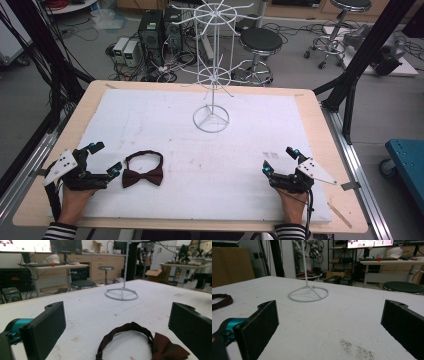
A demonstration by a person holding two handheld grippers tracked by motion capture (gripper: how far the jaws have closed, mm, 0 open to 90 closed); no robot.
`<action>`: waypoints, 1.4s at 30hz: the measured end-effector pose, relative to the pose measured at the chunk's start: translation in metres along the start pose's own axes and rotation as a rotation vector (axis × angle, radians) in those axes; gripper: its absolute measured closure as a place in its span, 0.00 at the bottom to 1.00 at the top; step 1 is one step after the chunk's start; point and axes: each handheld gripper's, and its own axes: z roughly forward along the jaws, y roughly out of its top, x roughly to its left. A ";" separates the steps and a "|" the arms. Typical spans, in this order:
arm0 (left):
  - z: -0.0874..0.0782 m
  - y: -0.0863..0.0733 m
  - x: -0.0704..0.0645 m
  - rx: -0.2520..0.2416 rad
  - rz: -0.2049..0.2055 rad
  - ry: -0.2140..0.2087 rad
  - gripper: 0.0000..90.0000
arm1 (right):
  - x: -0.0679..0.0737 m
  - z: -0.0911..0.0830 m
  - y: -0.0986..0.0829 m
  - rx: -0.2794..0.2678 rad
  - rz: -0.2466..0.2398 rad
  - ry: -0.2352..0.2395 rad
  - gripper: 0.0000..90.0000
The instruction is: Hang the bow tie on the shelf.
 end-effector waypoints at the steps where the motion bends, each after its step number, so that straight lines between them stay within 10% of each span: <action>1: 0.000 0.002 0.001 0.010 -0.001 -0.012 0.02 | 0.000 0.000 0.000 0.000 -0.001 -0.002 0.01; 18: 0.011 0.038 0.004 0.224 0.102 -0.196 0.02 | 0.000 0.000 0.000 -0.001 0.006 0.000 0.01; 30: 0.045 0.050 -0.010 0.508 0.216 -0.346 0.02 | 0.000 -0.001 0.000 -0.006 0.012 -0.002 0.01; 42: 0.067 0.054 -0.021 0.668 0.311 -0.403 0.02 | 0.000 -0.001 0.000 -0.007 0.020 -0.002 0.01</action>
